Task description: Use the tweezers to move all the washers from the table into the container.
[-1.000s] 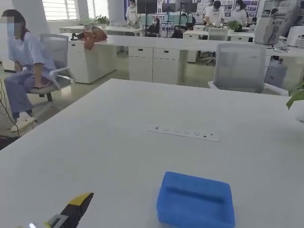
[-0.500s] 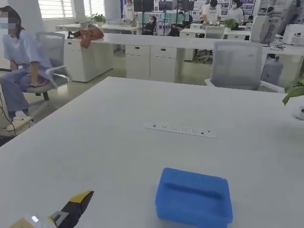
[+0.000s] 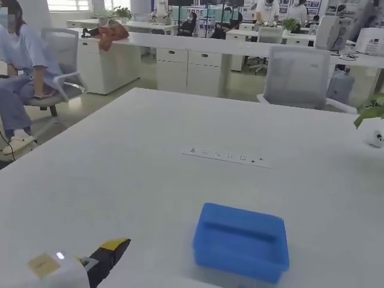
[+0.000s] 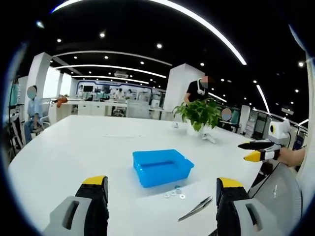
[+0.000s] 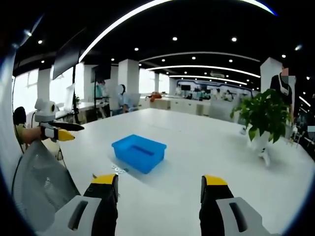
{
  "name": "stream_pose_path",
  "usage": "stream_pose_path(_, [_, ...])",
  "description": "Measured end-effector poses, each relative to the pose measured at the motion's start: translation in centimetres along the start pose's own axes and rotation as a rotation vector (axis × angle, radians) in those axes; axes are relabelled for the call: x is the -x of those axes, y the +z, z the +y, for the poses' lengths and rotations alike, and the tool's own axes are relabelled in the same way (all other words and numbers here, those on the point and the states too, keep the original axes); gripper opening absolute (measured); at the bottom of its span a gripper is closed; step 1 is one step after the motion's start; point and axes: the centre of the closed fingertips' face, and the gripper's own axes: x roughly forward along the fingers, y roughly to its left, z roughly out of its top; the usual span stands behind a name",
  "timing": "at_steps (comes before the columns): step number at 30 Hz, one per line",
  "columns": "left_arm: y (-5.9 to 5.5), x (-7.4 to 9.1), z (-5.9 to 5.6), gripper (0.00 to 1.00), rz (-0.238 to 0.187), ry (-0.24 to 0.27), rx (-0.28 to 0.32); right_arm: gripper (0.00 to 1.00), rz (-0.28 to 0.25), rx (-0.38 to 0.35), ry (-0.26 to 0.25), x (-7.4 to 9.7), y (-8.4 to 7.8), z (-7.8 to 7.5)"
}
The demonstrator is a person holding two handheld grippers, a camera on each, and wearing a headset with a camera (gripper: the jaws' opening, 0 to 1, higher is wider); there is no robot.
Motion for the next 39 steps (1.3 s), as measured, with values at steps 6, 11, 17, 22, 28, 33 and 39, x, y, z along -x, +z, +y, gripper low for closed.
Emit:
stream_pose_path(6, [-2.8, -0.3, -1.0, 0.77, 0.207, -0.097, -0.064, 0.63, 0.045, 0.014, 0.008, 0.2, -0.3, 0.1])
stream_pose_path(11, [-5.6, -0.6, -2.0, 0.63, 0.404, -0.220, -0.155, 0.52, 0.180, 0.099, 0.062, 0.0, -2.1, 1.3])
stream_pose_path(17, [-7.9, -1.3, -3.3, 0.43, 0.544, -0.361, -0.254, 0.30, 0.206, 0.216, 0.185, -1.1, -1.9, 3.7])
stream_pose_path(22, [-9.0, -2.1, -4.5, 0.28, 0.600, -0.443, -0.288, 0.25, 0.188, 0.203, 0.241, -2.0, -0.9, 5.7])
stream_pose_path(28, [-10.3, -3.5, -5.0, 0.16, 0.664, -0.502, -0.380, 0.16, 0.181, 0.192, 0.304, -2.4, -0.9, 6.9])
stream_pose_path(33, [-11.5, -3.9, -4.8, 0.11, 0.722, -0.531, -0.518, 0.11, 0.198, 0.177, 0.334, -2.5, -1.5, 7.6])
stream_pose_path(39, [-12.8, -4.3, -4.4, 0.14, 0.769, -0.558, -0.694, 0.11, 0.233, 0.158, 0.364, -3.1, -2.3, 8.2])
